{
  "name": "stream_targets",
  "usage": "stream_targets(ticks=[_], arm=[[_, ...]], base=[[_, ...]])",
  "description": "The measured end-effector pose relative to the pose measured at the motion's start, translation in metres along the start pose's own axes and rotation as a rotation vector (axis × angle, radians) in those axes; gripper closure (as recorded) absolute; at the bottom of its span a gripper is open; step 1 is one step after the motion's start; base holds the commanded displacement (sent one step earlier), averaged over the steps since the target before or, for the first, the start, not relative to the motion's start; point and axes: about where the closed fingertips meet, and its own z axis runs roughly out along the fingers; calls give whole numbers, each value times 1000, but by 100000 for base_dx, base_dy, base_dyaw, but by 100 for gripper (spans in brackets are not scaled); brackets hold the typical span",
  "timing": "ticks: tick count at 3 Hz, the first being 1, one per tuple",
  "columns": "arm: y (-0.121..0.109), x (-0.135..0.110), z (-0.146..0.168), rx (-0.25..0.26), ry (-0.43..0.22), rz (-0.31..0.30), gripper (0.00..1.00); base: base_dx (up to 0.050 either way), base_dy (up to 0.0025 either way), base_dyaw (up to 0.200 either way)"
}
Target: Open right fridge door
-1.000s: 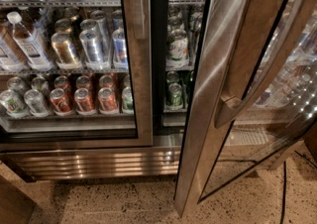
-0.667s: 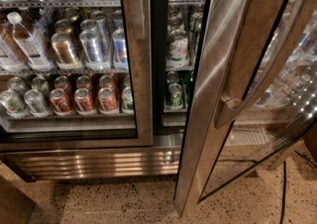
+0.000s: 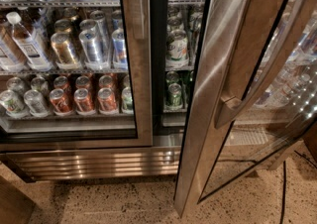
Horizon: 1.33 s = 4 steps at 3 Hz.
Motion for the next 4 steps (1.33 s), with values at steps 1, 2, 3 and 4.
stream_targets(ticks=[1,2,3,4], arm=[[-1,0,0,3,1,-1,0],[-41,8,-17,134,61,-38,0],[-124,22,-83,408,228,-185,0],[-139,16,-90,474,290,-267,0]], base=[[0,0,0],[0,0,0],[0,0,0],[0,0,0]])
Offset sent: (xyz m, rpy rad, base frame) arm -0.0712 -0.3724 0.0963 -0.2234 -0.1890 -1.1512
